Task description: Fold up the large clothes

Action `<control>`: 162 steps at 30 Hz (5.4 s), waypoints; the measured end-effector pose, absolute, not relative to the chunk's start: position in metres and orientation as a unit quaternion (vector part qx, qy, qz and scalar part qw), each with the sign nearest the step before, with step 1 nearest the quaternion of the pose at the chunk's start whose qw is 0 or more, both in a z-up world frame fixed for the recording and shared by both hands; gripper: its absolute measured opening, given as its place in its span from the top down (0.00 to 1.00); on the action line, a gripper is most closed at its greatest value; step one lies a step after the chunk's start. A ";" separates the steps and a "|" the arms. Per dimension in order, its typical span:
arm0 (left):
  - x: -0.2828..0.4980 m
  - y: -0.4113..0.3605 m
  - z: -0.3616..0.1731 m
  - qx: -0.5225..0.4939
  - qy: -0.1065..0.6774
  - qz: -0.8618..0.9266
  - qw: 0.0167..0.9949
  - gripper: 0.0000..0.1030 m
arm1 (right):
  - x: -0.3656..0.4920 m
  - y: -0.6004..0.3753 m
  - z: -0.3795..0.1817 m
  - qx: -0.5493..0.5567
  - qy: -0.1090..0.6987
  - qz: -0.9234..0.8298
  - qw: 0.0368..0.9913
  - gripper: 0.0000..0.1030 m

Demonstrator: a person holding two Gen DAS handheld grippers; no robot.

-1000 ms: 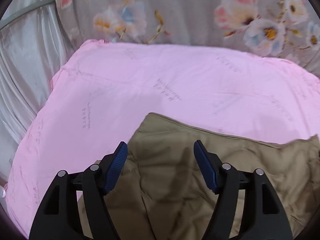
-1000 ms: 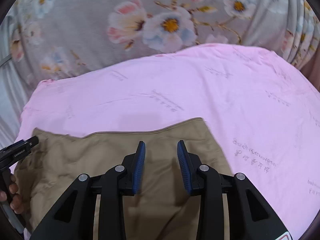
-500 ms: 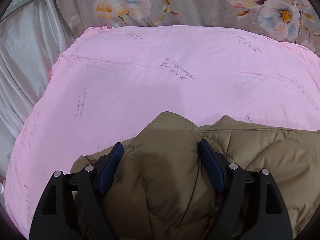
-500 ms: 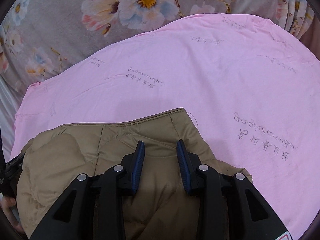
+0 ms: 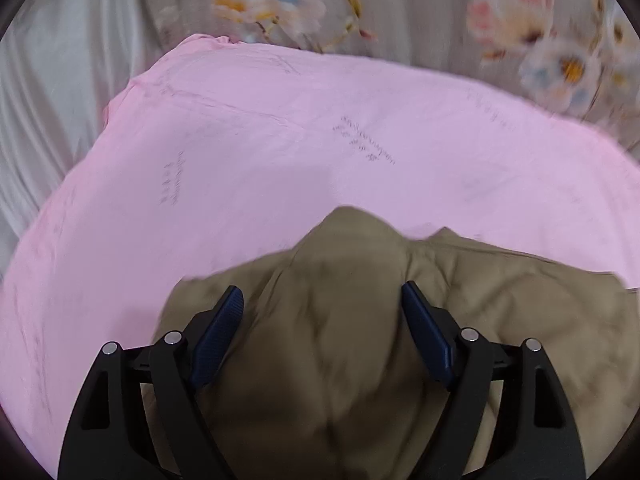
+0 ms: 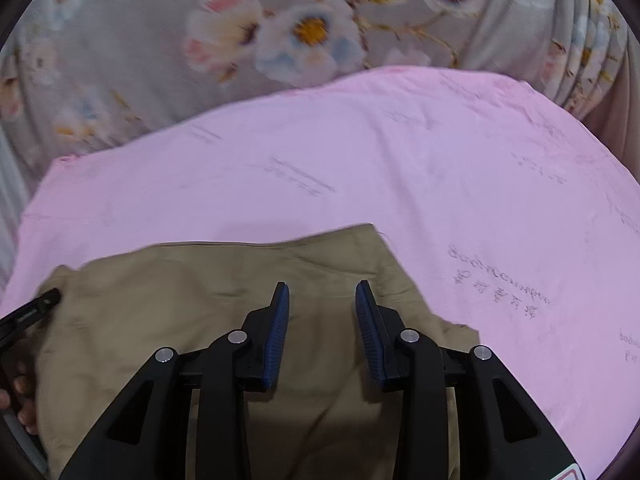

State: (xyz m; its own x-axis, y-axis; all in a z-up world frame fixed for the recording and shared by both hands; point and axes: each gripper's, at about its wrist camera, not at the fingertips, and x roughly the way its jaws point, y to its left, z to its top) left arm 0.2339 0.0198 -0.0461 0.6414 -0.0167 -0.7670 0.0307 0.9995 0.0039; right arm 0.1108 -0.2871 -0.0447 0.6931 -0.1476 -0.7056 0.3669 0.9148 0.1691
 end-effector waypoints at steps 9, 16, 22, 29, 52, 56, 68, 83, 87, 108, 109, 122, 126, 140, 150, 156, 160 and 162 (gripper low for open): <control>0.124 0.125 -0.028 -0.053 0.434 -0.005 0.899 0.20 | 0.080 -0.173 -0.027 0.102 0.398 0.001 0.912 0.87; 0.095 0.174 -0.064 -0.153 0.479 -0.014 0.865 0.20 | 0.080 -0.170 -0.069 0.126 0.416 0.010 0.901 0.90; 0.109 0.148 -0.085 -0.197 0.490 -0.046 0.848 0.08 | 0.079 -0.175 -0.078 0.147 0.418 0.016 0.896 0.91; 0.123 0.104 -0.076 -0.169 0.484 -0.060 0.856 0.28 | 0.079 -0.170 -0.082 0.141 0.415 0.013 0.899 0.92; 0.067 -0.040 0.091 -0.001 0.323 -0.248 0.913 0.88 | 0.032 -0.197 -0.041 0.188 0.438 0.062 0.877 0.95; 0.066 -0.059 0.086 0.007 0.326 -0.260 0.909 0.88 | -0.001 -0.201 -0.055 0.225 0.459 0.110 0.852 0.95; 0.024 -0.155 0.045 0.094 0.370 -0.337 0.861 0.88 | -0.023 -0.228 -0.084 0.312 0.436 0.143 0.832 0.95; -0.032 -0.177 -0.010 0.137 0.431 -0.375 0.809 0.55 | -0.114 -0.337 -0.005 0.225 0.379 -0.110 0.891 0.92; -0.045 -0.137 0.024 0.081 0.425 -0.399 0.808 0.24 | -0.089 -0.332 0.040 0.219 0.335 -0.076 0.913 0.65; 0.026 -0.050 -0.013 0.075 0.500 -0.209 0.837 0.19 | -0.016 -0.292 0.006 0.169 0.412 -0.088 0.891 0.95; 0.027 -0.057 -0.015 0.081 0.500 -0.215 0.835 0.19 | -0.023 -0.298 0.002 0.166 0.414 -0.103 0.889 0.96; 0.030 -0.101 -0.041 0.111 0.518 -0.228 0.817 0.19 | -0.062 -0.350 -0.047 0.244 0.415 -0.141 0.865 1.00; 0.030 -0.104 -0.043 0.112 0.517 -0.232 0.816 0.19 | -0.067 -0.351 -0.005 0.252 0.370 -0.133 0.884 0.89; 0.030 -0.088 -0.025 0.070 0.534 -0.258 0.802 0.20 | -0.041 -0.320 -0.027 0.205 0.414 -0.098 0.881 0.91; 0.039 -0.095 -0.021 0.065 0.528 -0.253 0.808 0.19 | -0.051 -0.336 -0.049 0.190 0.435 -0.137 0.869 0.94; 0.036 -0.116 -0.042 0.098 0.527 -0.260 0.803 0.13 | -0.051 -0.348 -0.070 0.195 0.447 -0.151 0.860 0.94; 0.036 -0.122 -0.054 0.103 0.527 -0.260 0.802 0.12 | -0.049 -0.349 -0.076 0.189 0.448 -0.156 0.860 0.94; 0.034 -0.126 -0.056 0.115 0.521 -0.259 0.805 0.12 | -0.049 -0.347 -0.078 0.183 0.448 -0.158 0.861 0.94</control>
State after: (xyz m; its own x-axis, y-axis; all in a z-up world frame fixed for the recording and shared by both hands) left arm 0.0336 -0.1258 -0.0561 0.3238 -0.2976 -0.8981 0.5367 0.8395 -0.0847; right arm -0.0486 -0.3468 -0.0776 0.5492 -0.1090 -0.8286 0.4365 0.8829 0.1732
